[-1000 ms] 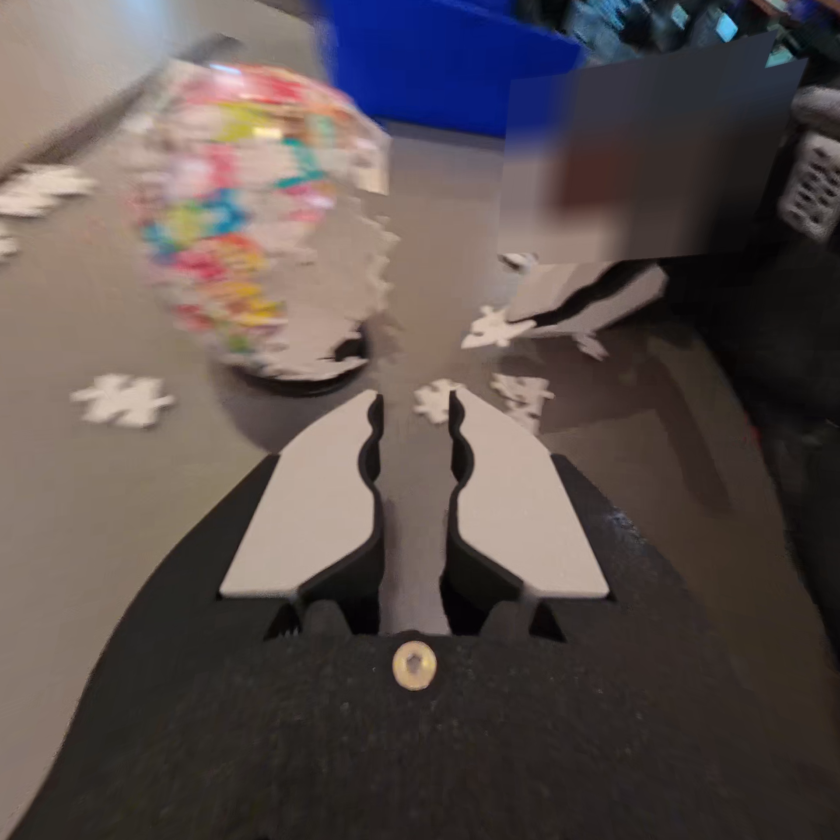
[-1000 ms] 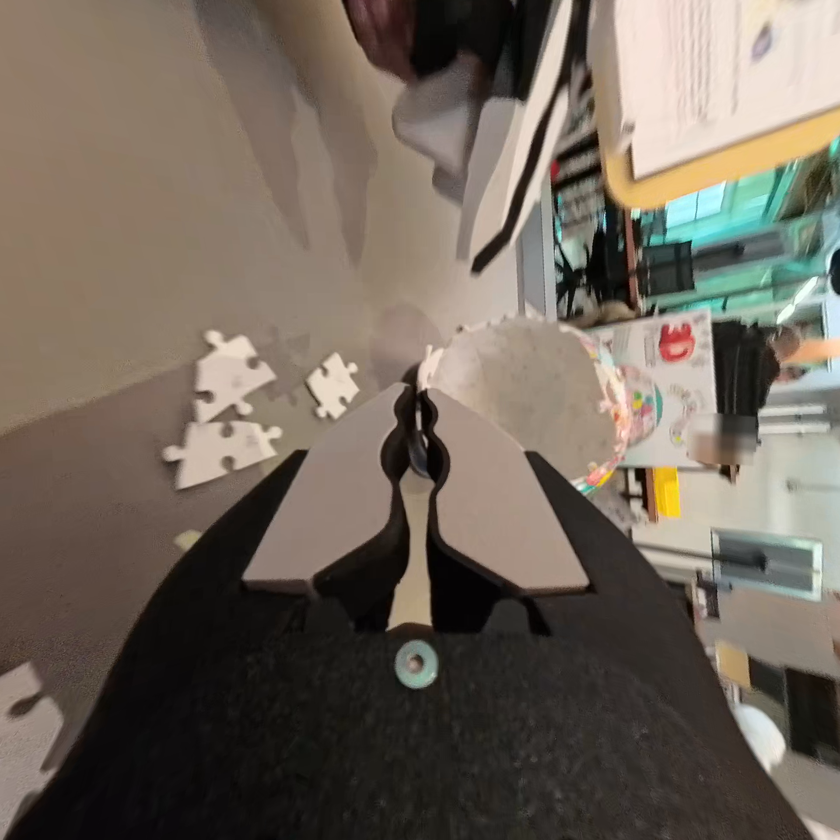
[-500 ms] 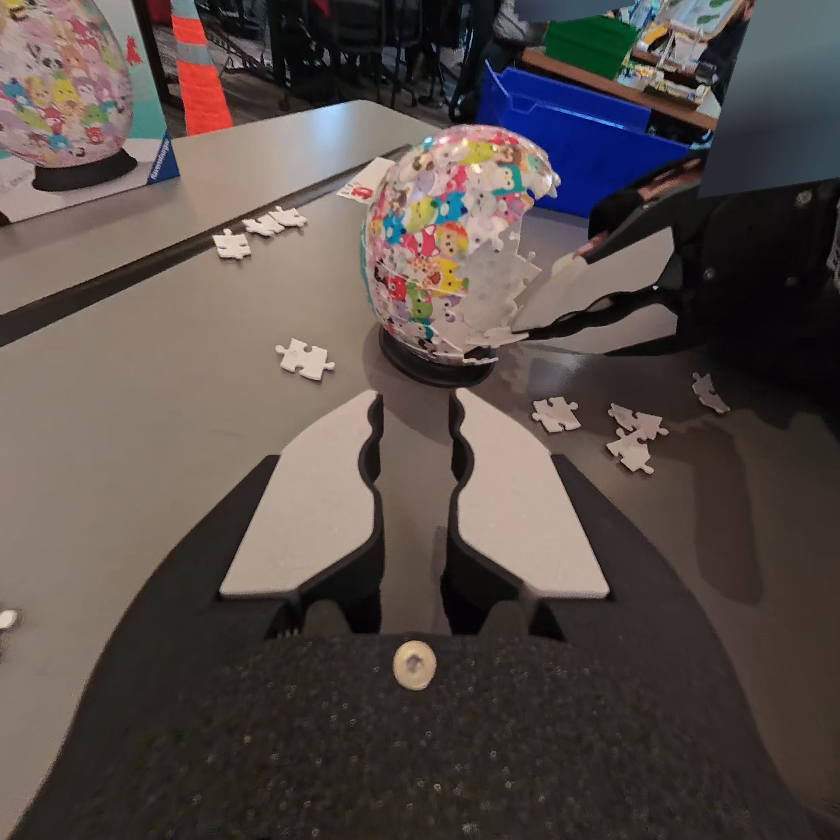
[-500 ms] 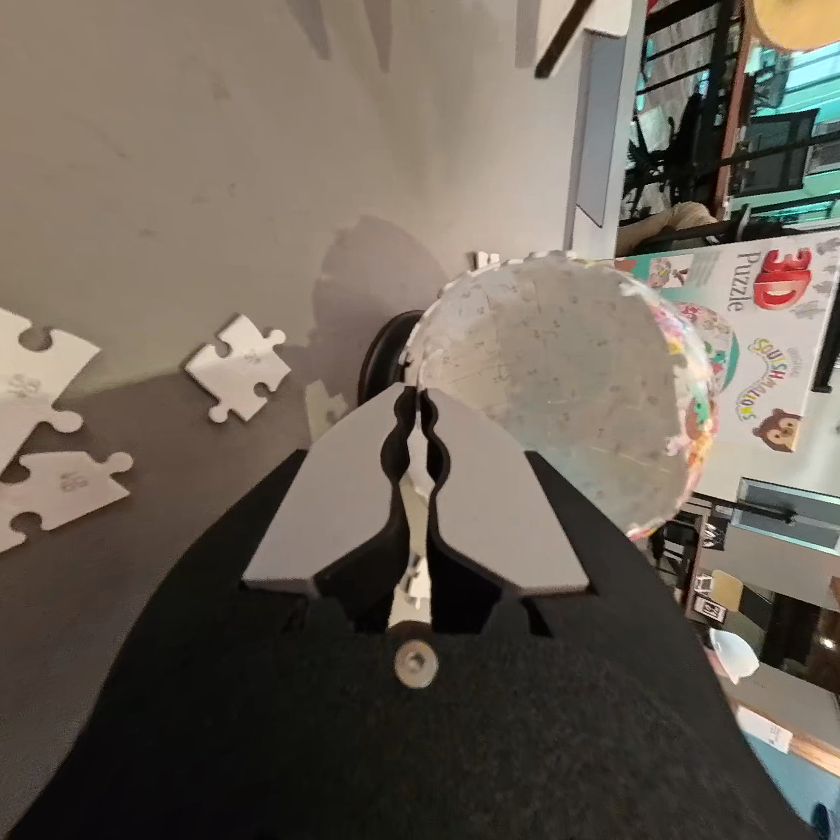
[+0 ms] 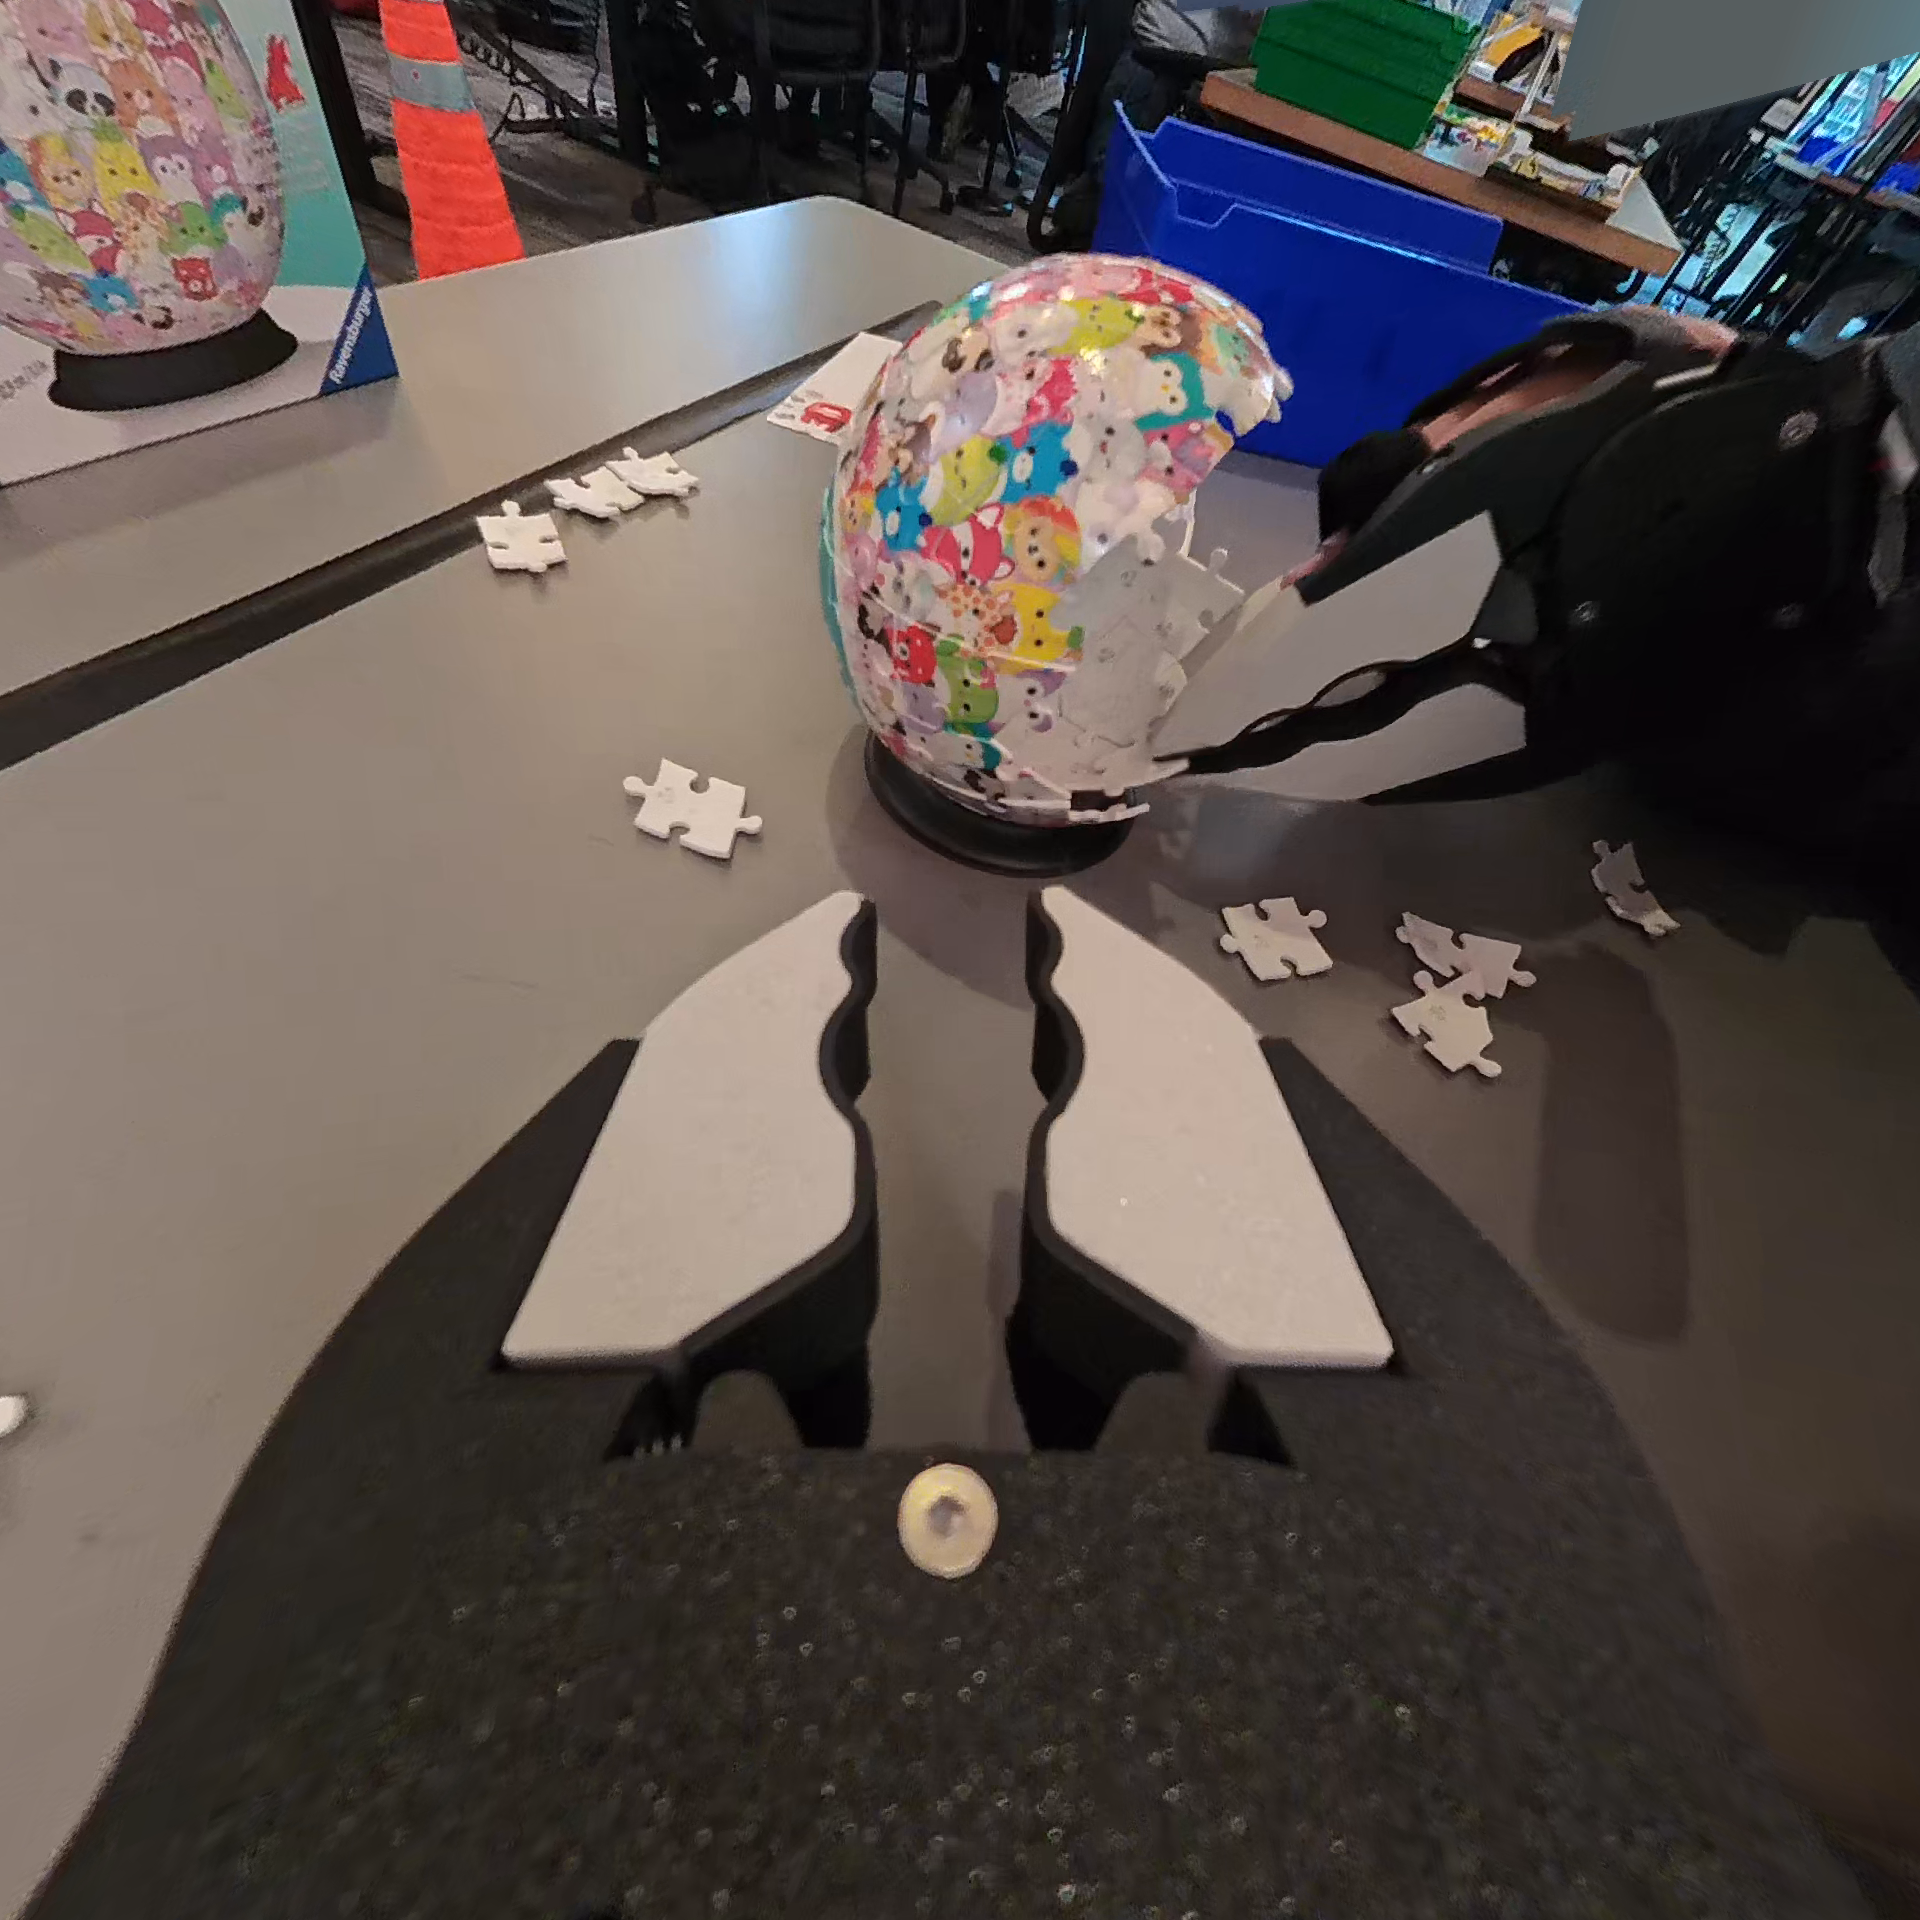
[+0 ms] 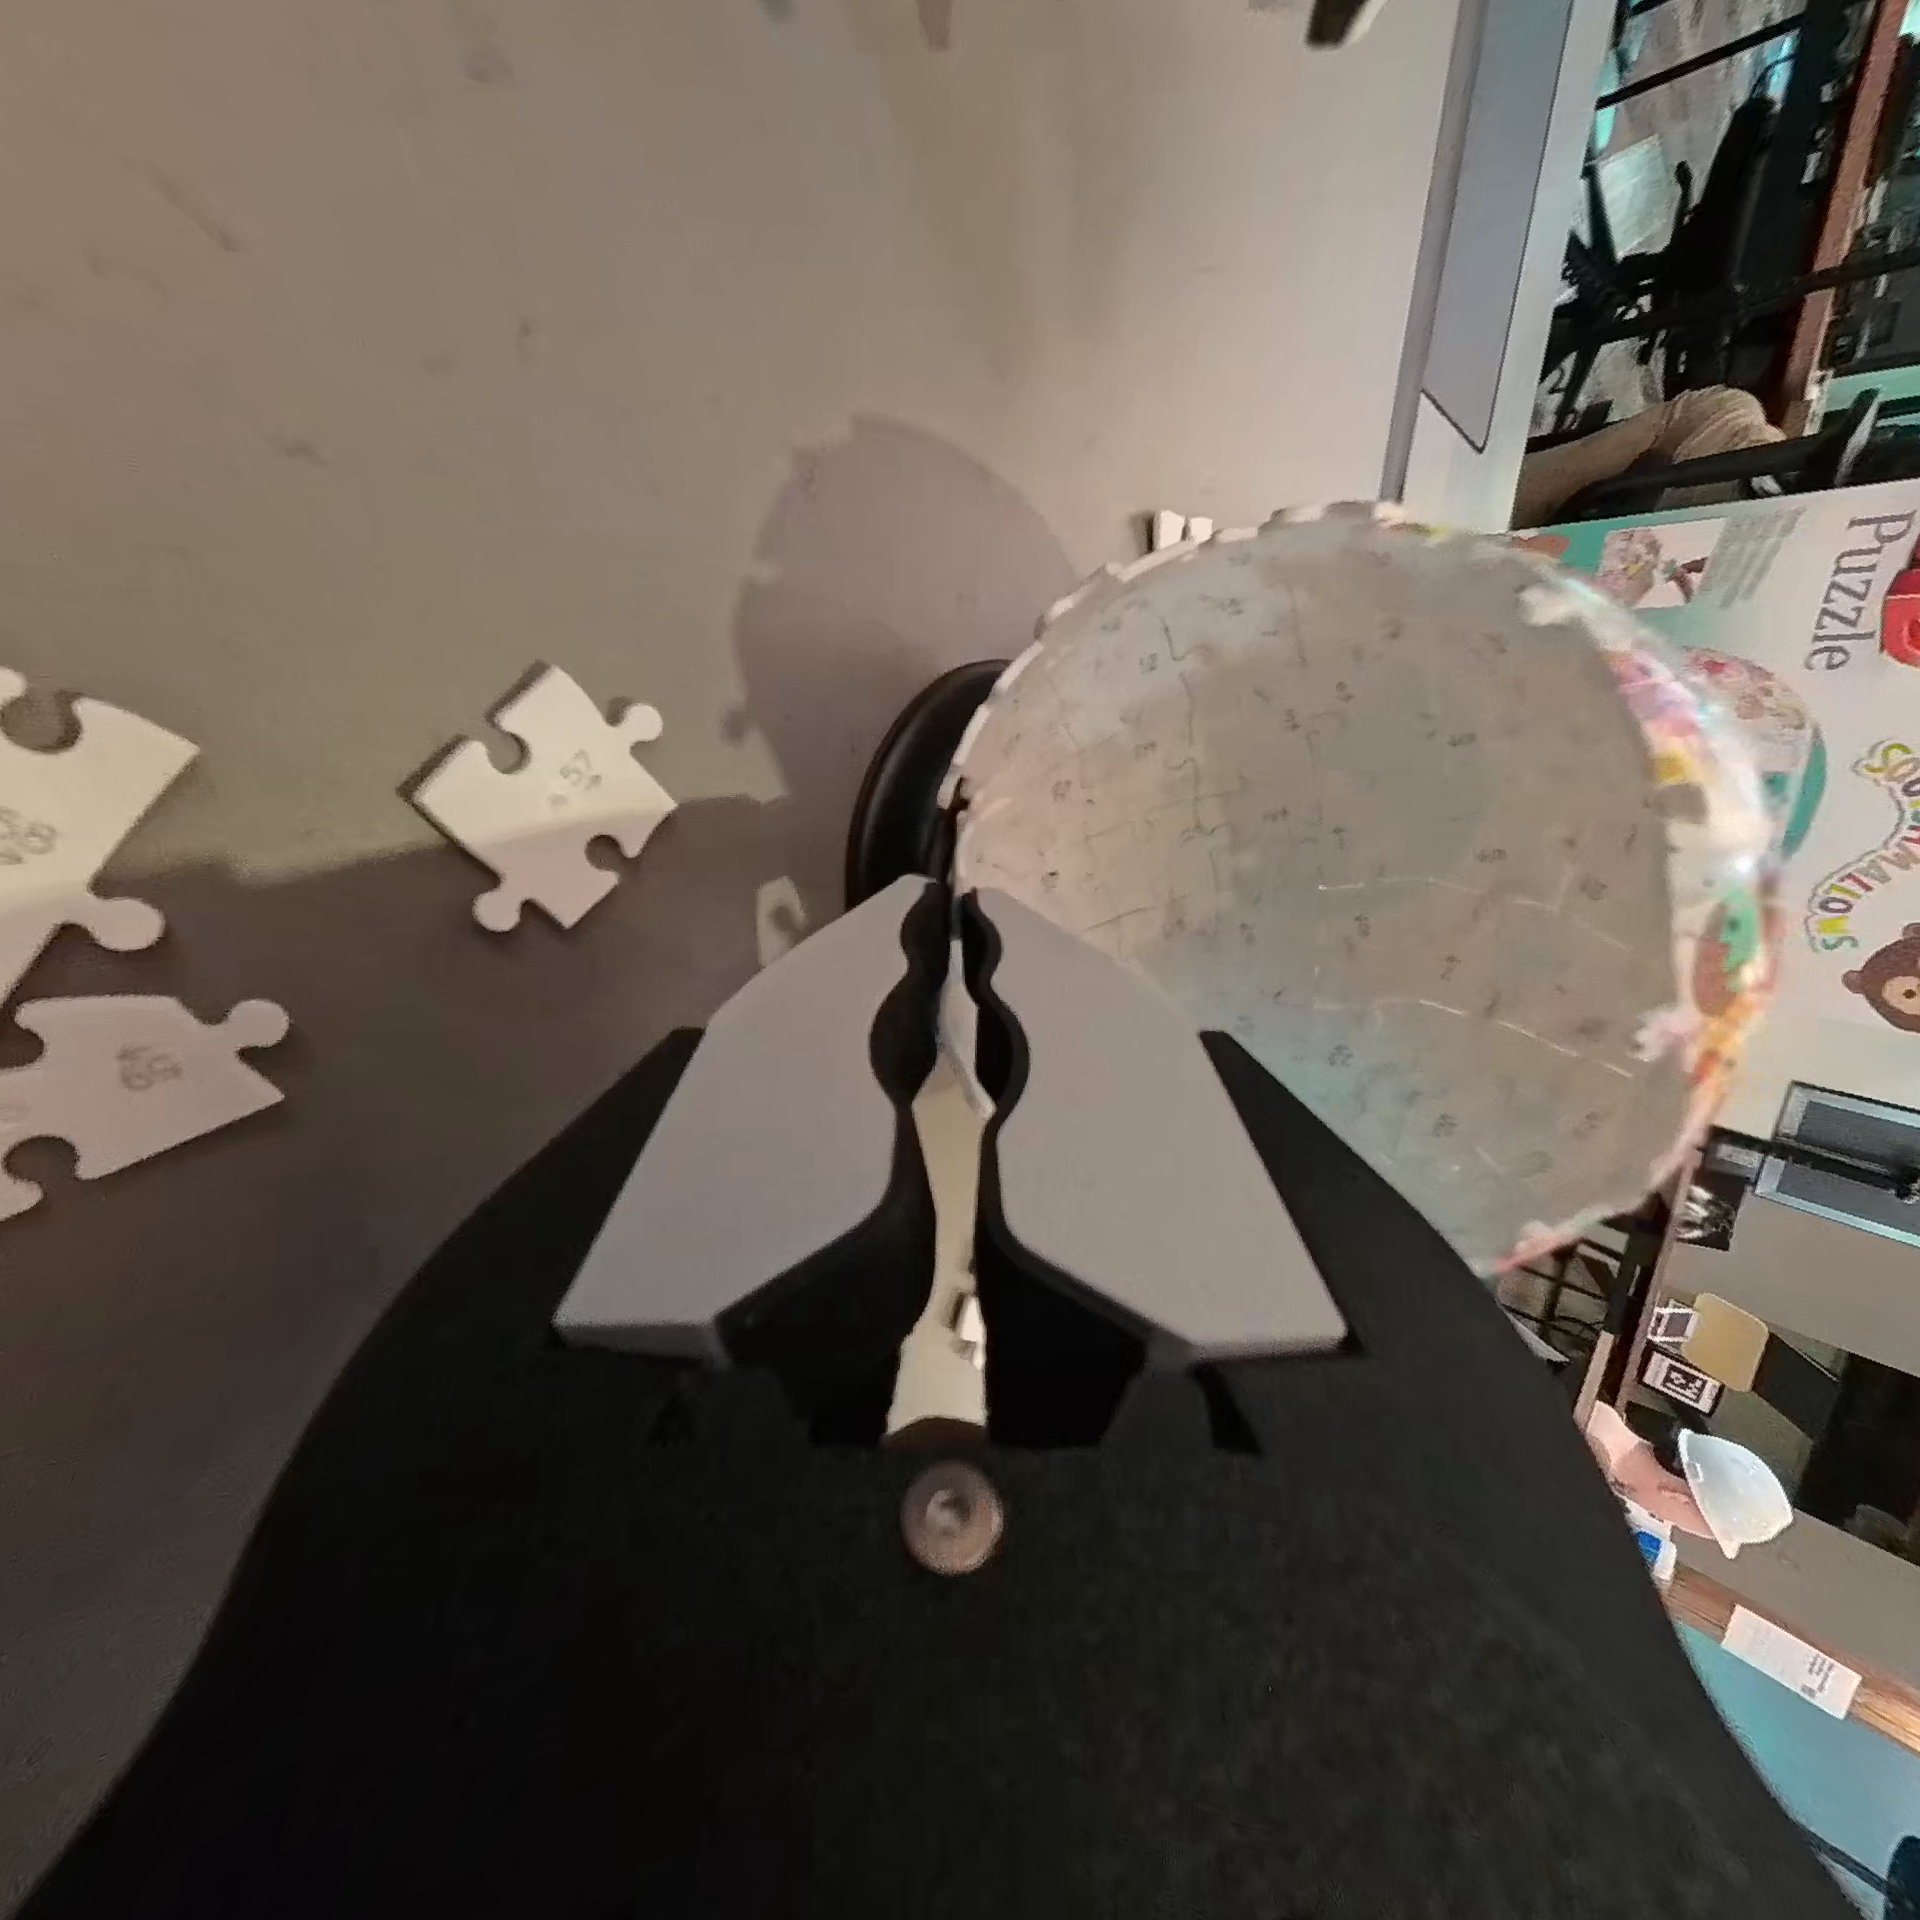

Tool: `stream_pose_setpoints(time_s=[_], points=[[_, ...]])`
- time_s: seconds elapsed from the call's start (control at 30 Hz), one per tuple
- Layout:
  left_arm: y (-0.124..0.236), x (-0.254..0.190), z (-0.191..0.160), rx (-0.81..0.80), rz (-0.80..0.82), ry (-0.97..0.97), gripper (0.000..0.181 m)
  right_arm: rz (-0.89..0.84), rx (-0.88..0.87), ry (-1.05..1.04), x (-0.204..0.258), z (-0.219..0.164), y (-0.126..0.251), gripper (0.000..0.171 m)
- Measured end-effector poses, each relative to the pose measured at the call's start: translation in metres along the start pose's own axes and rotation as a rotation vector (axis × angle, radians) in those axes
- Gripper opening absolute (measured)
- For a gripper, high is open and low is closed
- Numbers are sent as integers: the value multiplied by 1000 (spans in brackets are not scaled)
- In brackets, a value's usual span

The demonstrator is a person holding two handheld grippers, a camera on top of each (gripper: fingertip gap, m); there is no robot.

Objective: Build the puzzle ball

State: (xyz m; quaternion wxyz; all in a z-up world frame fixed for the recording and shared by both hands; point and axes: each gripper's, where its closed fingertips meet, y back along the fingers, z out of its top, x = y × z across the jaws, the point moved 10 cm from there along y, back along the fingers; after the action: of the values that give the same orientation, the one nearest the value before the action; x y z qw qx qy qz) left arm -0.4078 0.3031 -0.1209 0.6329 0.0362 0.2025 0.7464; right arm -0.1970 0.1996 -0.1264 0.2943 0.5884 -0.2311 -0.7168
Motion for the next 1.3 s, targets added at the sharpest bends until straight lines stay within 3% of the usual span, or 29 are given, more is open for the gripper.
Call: stream_pose_setpoints(time_s=[0.13,0.2,0.37,0.6,0.87,1.0,1.1,1.2,1.3], points=[[-1,-8,1,-13,11,-40,27,-51,-53,-39,-2,2,14,2],[-4,-21,4,-57,-29,-32,36,-54,-172,-50,0,7,28,2],[-24,-72,12,-25,-221,22,60,-170,-486,-34,11,14,69,2],[-25,-113,18,-80,-553,250,56,-187,-623,-55,30,13,102,1],[-20,-146,19,-61,-621,324,51,-154,-767,-51,49,15,131,2],[-8,-158,23,-134,-692,365,30,-186,-698,-56,55,7,127,2],[0,-165,23,-168,-647,363,31,-204,-656,-64,58,-3,123,2],[2,-162,16,-169,-511,377,41,-210,-761,-61,59,3,137,2],[-2,-164,12,-191,-573,453,43,-191,-841,-87,60,13,145,2]])
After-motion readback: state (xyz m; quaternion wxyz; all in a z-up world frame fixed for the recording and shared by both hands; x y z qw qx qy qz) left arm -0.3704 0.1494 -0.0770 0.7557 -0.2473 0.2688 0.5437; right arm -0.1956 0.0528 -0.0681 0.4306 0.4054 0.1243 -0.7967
